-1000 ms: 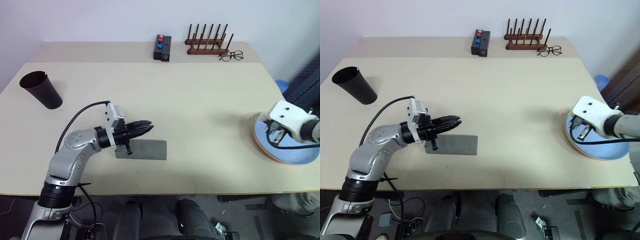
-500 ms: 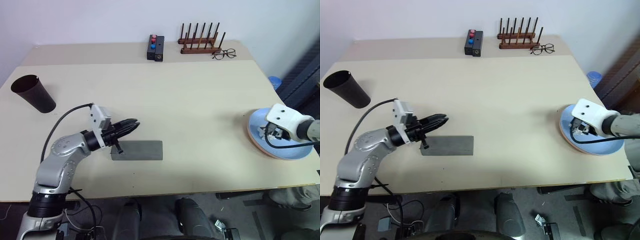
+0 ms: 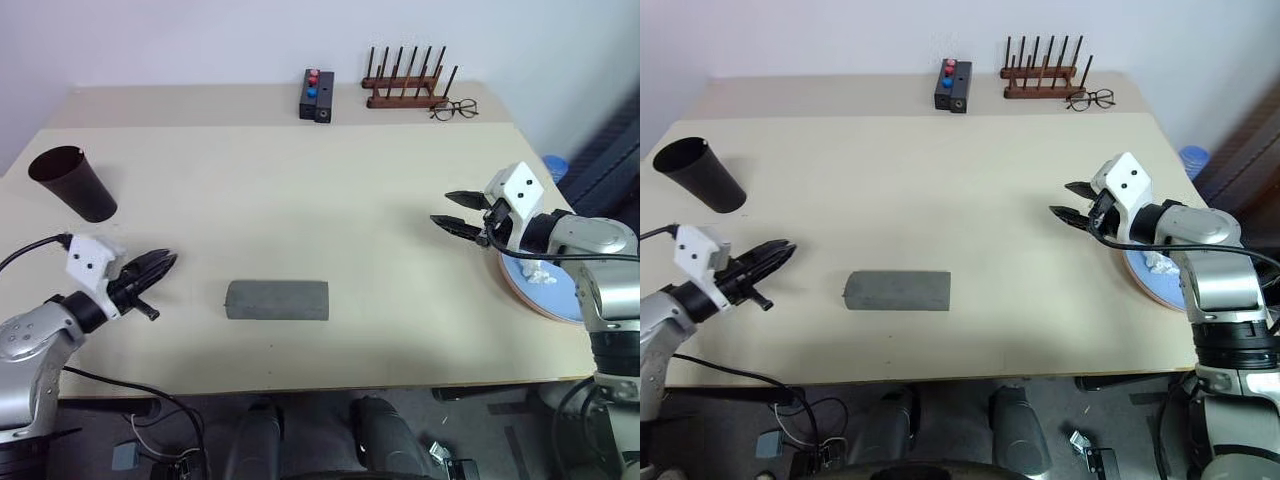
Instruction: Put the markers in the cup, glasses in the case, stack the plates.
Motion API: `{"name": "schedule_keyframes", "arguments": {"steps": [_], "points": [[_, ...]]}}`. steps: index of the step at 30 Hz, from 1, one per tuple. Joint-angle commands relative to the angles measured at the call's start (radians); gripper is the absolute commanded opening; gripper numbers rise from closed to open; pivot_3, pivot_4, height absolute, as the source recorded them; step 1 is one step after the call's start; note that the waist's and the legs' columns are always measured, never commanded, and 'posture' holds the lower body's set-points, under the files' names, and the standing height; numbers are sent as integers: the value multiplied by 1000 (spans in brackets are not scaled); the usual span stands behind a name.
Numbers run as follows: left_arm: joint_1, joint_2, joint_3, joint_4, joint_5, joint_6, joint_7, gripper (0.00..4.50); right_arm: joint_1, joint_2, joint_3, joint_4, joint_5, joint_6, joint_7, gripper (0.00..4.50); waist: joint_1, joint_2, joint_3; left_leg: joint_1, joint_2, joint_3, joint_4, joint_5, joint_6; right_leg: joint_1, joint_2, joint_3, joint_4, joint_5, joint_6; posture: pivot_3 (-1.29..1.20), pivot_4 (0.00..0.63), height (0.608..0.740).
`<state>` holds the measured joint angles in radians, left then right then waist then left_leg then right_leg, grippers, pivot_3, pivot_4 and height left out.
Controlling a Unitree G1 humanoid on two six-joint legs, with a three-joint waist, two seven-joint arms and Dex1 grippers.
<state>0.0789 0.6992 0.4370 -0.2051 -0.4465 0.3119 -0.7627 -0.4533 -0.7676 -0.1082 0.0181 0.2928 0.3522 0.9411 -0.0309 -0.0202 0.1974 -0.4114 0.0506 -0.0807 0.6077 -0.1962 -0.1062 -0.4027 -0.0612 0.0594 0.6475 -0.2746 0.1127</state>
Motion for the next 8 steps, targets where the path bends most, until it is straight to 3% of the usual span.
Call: {"name": "schedule_keyframes", "arguments": {"steps": [1,8], "points": [[-1,-8,27,-35,-7,-26,18,578,-6,22,-7,16,25,-22,11,2320,0,0,0,0,0,0,0,0,0,0,0,0,0,0,0,0,150,740],[26,-40,35,-93,-22,-4,63,578,11,45,36,48,0,-53,33,2320,-10,0,0,0,0,0,-1,0,0,-1,0,0,0,0,0,0,150,740]]}}
